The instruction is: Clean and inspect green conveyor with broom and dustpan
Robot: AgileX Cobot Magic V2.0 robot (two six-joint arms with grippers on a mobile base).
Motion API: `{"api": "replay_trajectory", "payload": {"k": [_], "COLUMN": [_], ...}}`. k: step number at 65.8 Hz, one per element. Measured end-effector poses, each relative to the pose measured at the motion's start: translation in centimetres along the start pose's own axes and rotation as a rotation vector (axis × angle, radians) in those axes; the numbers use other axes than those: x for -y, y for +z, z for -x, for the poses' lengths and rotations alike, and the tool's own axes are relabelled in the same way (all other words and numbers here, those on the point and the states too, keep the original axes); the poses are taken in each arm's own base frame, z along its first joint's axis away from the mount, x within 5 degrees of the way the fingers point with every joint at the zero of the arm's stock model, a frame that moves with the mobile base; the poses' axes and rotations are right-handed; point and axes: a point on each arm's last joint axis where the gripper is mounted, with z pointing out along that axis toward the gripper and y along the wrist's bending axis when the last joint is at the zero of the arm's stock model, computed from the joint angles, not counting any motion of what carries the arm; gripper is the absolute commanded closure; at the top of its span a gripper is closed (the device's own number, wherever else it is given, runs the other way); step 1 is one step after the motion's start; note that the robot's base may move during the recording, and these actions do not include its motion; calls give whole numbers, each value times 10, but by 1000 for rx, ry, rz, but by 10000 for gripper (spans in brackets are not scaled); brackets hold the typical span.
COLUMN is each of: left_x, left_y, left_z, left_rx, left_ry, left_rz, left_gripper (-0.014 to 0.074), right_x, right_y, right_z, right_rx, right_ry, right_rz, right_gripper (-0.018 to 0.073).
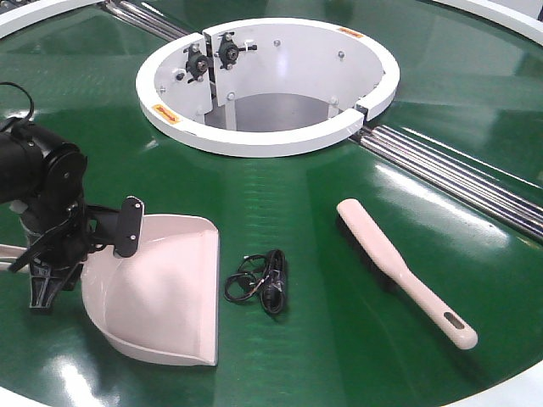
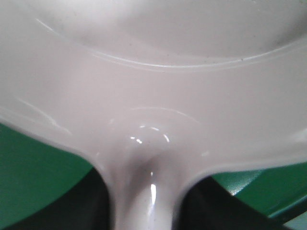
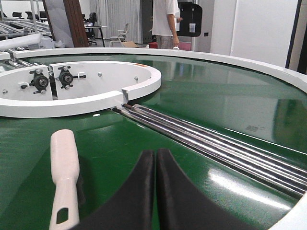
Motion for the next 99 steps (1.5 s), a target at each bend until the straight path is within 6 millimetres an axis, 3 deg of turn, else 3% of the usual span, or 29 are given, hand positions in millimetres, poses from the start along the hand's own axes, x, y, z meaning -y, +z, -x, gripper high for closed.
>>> {"api": "replay_trajectory", "payload": {"k": [15, 29, 43, 49, 60, 72, 86, 99], "left_x": [0, 0, 0, 0, 0, 0, 0, 0], "left_y": [0, 0, 0, 0, 0, 0, 0, 0], "left_z": [0, 0, 0, 0, 0, 0, 0, 0], "left_rx": [1, 1, 2, 2, 2, 2, 2, 3], "left_ry": [0, 0, -1, -1, -1, -1, -1, -1], "left_rz": [0, 0, -1, -1, -1, -1, -1, 0], "left_gripper": [603, 603, 603, 603, 603, 603, 603, 603], "right_x": [0, -1, 1, 2, 3, 3, 3, 4], "right_y": [0, -1, -8, 0, 31, 66, 85, 96], "right_z": [0, 15, 71, 94, 116, 112, 94, 97], "right_rx": [7, 147, 227, 147, -121, -367, -534, -604], "right_ry": [-7, 68, 120, 135, 144, 144, 124, 60], "right_rz": [1, 13, 16, 11, -8, -24, -33, -24], "right_gripper": [568, 568, 568, 568, 568, 568, 549, 370]}}
